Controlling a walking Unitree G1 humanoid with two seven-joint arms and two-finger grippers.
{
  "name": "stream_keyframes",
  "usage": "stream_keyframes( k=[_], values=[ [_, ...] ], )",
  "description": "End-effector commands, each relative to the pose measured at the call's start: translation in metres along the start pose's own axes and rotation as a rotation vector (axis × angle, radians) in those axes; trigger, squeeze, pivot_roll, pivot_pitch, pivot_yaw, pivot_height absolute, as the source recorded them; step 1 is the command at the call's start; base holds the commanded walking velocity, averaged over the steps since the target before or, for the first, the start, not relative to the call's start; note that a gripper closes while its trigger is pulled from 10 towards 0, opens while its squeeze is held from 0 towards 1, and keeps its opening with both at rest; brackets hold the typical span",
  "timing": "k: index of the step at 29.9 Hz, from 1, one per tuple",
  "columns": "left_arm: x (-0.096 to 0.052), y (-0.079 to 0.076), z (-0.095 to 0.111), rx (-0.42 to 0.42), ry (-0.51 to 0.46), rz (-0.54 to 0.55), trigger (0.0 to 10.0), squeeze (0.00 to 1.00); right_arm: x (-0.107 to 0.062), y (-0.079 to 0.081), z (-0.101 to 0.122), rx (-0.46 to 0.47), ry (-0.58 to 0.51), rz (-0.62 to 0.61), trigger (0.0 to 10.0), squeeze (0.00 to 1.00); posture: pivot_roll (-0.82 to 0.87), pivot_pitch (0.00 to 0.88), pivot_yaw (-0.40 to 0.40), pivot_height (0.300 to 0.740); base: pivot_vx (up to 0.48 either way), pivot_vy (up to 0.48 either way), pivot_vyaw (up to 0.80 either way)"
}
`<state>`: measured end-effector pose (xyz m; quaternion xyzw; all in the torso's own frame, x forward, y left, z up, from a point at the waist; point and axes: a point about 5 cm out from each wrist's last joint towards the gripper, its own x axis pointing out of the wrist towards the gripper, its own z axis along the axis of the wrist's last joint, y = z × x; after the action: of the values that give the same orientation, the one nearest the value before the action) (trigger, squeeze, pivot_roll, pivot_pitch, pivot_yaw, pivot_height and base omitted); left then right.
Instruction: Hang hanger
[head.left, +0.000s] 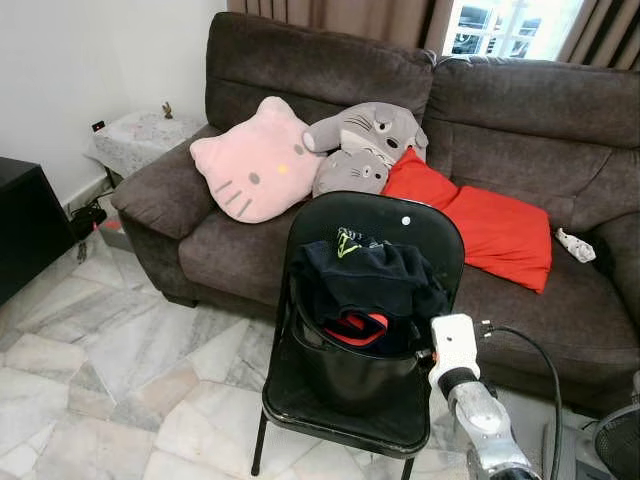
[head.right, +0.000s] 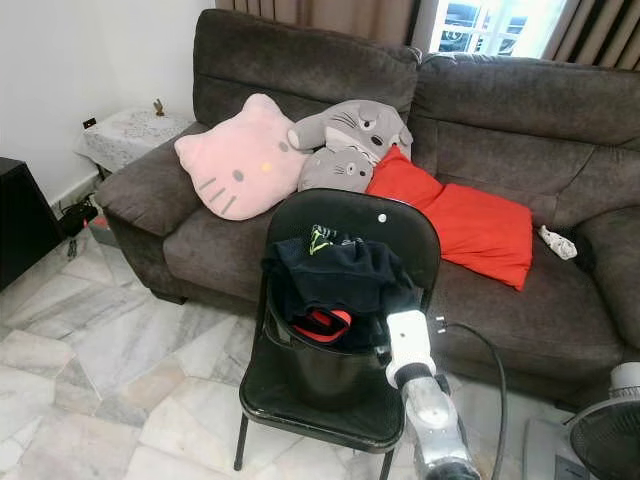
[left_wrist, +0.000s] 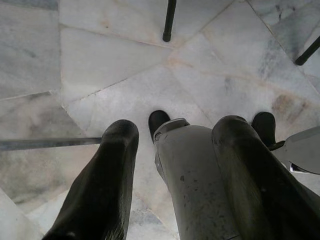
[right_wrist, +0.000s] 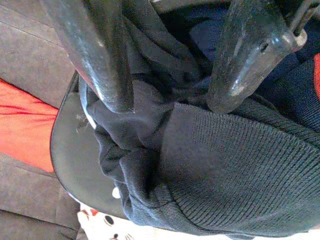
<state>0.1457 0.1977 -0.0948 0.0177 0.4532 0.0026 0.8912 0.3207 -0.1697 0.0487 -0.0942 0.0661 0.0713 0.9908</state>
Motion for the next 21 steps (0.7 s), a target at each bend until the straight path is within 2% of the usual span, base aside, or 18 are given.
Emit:
stream_keyframes(
  k=[1, 12, 21],
  values=[
    [-0.0010, 0.0005, -0.0056, 0.006, 0.031, 0.003, 10.0, 0.00, 0.0018, -0.0038, 0.0031, -0.008, -0.010, -0.010, 10.0, 0.00, -0.02, 0.000, -0.038, 0.740, 0.000, 0.000, 0.00],
    [-0.0009, 0.0001, -0.0053, 0.006, 0.032, 0.000, 10.0, 0.00, 0.0036, -0.0011, 0.0034, -0.005, -0.002, 0.009, 10.0, 0.00, -0.02, 0.000, -0.037, 0.740, 0.000, 0.000, 0.00],
    [-0.0006, 0.0001, -0.0045, 0.006, 0.031, 0.001, 10.0, 0.00, 0.0076, -0.0058, 0.0081, -0.017, 0.000, 0.004, 10.0, 0.00, -0.02, 0.000, -0.039, 0.740, 0.000, 0.000, 0.00]
  ],
)
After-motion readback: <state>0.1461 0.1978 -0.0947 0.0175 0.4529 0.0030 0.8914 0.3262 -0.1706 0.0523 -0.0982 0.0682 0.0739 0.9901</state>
